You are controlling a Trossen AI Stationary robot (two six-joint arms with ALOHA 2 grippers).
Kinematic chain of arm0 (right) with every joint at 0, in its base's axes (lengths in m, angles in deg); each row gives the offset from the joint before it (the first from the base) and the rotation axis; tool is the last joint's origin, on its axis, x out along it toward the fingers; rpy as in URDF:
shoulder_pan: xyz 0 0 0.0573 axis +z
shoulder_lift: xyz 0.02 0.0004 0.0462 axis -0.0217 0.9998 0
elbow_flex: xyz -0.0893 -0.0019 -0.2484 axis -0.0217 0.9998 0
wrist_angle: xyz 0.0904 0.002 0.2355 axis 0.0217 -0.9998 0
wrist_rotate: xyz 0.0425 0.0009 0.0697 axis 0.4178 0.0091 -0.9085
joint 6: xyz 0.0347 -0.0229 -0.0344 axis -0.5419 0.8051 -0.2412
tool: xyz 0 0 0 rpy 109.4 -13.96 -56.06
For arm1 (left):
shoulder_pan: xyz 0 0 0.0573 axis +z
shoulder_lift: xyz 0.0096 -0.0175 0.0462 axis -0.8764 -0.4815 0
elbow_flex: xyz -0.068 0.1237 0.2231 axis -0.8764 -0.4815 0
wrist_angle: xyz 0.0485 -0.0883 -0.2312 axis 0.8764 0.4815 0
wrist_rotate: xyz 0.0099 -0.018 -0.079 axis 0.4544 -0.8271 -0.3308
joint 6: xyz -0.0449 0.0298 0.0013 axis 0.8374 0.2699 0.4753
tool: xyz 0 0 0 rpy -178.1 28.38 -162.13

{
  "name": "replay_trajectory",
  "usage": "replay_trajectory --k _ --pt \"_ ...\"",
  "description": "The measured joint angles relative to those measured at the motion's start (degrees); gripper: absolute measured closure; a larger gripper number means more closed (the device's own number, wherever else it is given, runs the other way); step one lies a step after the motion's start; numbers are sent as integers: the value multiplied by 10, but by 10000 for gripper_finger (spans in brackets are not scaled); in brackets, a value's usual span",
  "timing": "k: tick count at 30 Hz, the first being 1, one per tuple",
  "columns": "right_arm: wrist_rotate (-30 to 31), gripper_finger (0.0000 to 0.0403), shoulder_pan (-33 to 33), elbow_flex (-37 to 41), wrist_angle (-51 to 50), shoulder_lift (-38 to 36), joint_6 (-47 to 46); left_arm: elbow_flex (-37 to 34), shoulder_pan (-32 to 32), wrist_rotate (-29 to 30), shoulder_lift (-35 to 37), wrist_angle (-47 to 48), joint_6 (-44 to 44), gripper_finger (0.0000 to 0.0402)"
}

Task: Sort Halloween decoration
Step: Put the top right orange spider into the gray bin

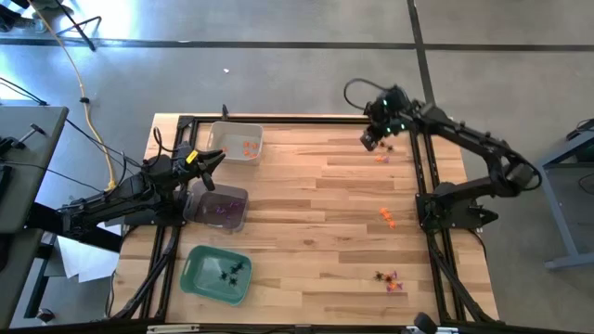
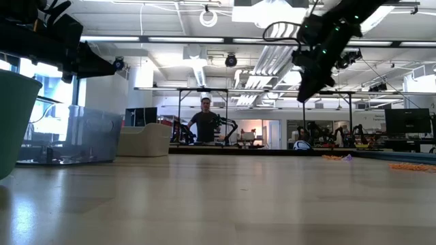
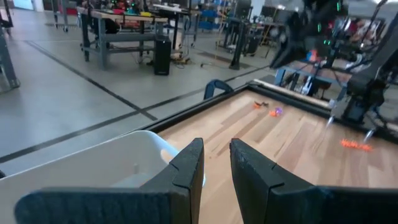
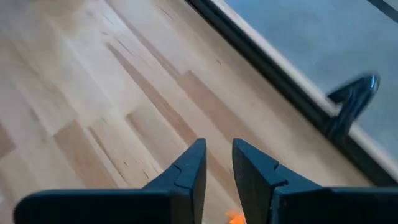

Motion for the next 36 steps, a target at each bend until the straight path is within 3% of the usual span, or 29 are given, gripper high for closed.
replay_trajectory --k 8,15,20,24,27,36 --pt "19 326 3 117 7 -33 -59 0 0 -8 0 -32 6 337" --pt "20 280 6 186 19 -33 -81 0 0 -21 0 -42 6 337" --pt "25 239 9 203 49 -32 -89 0 0 -24 0 -42 -2 337" --pt "65 217 9 213 70 -31 -87 0 0 -31 0 -42 0 337" --pt "95 211 6 219 83 -31 -122 0 0 -50 0 -43 0 337" --pt "87 210 5 219 111 35 -176 0 0 -54 0 -46 -5 337"
